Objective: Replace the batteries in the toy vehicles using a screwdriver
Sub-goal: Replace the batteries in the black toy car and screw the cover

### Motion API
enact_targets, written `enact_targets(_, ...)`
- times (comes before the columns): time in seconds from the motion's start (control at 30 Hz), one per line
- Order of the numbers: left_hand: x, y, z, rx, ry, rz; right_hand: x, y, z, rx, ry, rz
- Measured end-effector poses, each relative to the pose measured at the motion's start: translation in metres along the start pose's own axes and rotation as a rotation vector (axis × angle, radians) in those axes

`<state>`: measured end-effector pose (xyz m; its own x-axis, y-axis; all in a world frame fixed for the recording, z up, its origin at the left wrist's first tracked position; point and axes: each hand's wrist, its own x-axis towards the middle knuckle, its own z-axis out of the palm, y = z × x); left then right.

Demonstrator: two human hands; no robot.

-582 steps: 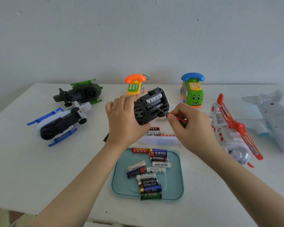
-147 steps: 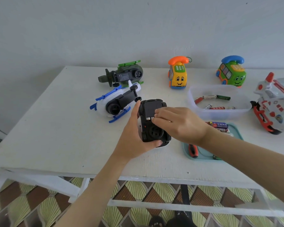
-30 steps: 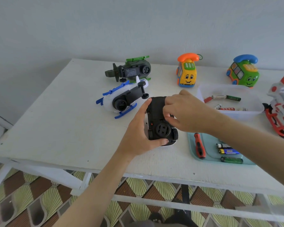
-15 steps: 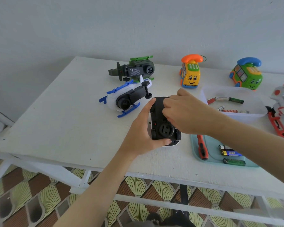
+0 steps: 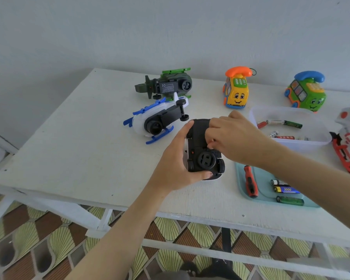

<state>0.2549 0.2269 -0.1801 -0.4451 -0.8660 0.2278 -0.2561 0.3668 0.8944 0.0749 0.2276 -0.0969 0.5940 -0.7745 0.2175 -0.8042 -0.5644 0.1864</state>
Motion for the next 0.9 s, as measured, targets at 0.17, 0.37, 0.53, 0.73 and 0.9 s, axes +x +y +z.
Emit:
enact_targets(0.17,0.000,-0.001,0.000,-0.014,0.000,-0.003,-0.007,0.005,-0.001,0.049,0.047,0.018)
enact_targets(0.37,0.000,-0.001,0.001,-0.004,-0.014,0.011,-0.022,-0.001,-0.014,0.121,0.054,0.125)
enact_targets(0.53,0.001,-0.001,0.001,0.002,-0.012,0.009,-0.046,-0.006,-0.024,0.218,-0.096,0.479)
enact_targets(0.73,-0.001,-0.001,0.001,0.032,0.007,0.016,-0.071,-0.023,-0.020,0.317,-0.410,0.740)
enact_targets(0.9,-0.003,-0.001,0.001,0.024,0.006,0.010,-0.079,-0.029,-0.011,0.330,-0.439,0.859)
